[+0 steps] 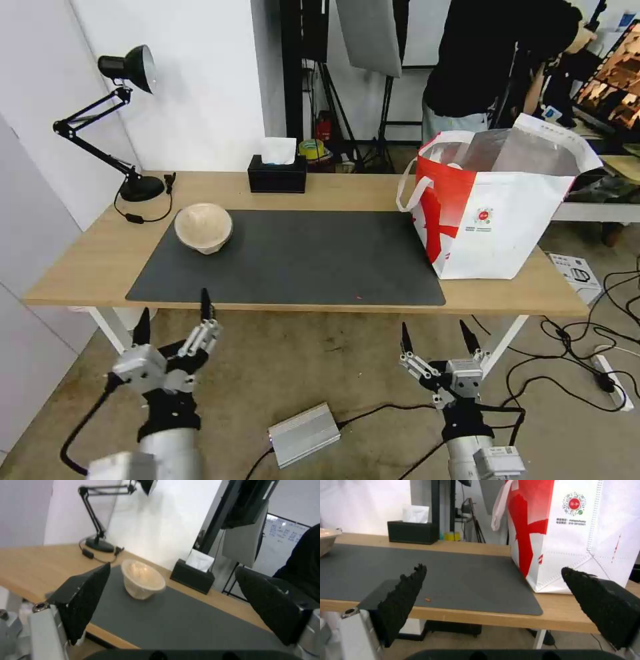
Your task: Pick up the trash from the table and place it into the takeout bag.
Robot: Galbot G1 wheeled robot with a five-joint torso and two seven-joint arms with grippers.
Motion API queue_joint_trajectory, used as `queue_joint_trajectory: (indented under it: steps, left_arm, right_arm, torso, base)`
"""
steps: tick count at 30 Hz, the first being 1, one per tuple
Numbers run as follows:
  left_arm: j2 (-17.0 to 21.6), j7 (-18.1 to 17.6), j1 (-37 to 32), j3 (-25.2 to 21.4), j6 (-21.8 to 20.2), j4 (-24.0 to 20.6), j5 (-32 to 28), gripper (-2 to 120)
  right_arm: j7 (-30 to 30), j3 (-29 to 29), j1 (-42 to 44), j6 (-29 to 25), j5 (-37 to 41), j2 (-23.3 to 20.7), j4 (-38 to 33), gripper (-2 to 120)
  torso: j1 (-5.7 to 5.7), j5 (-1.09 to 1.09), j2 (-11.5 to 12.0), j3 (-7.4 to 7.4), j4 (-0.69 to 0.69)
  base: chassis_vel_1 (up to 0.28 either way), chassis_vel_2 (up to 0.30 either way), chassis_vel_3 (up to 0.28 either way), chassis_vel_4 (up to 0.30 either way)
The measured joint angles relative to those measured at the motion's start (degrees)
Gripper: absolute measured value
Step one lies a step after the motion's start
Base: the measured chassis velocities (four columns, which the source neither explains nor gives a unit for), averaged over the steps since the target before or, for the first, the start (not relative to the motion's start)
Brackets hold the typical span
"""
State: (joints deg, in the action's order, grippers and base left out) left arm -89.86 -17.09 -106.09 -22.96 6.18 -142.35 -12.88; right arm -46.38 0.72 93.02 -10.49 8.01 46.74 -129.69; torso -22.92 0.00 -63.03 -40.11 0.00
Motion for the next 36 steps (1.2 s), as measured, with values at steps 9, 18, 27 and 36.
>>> queue_joint_trajectory:
  steps: [9,18,27,36]
  left_arm:
    - [5.6,-3.0,6.1,-4.0,-3.8,0.3,-17.5,100]
    - [15.4,-8.5,16.4,-9.1,-8.1,0.5,-42.2,100]
    - [21.5,-13.6,24.7,-11.3,-8.8,2.9,-58.3,100]
    - [25.9,-20.3,37.9,-9.6,-9.5,10.8,-71.4,100]
  right_arm:
    - [0.0,0.0,0.0,0.0,0.0,0.0,0.0,100]
    - [0.0,0.0,0.0,0.0,0.0,0.0,0.0,100]
    - [0.0,0.0,0.0,0.0,0.0,0.0,0.0,100]
    - [0.0,0.0,0.0,0.0,0.0,0.0,0.0,100]
  torso:
    - [0.00,0.00,0.0,0.00,0.00]
    - [0.00,-0.01,0.0,0.00,0.00]
    - [0.00,0.00,0.0,0.00,0.00]
    - [0.00,0.00,0.0,-0.01,-0.01]
  base:
    - [0.000,0.000,0.000,0.000]
    - [0.000,0.000,0.000,0.000]
    - [0.000,0.000,0.000,0.000]
    - [0.000,0.000,0.000,0.000]
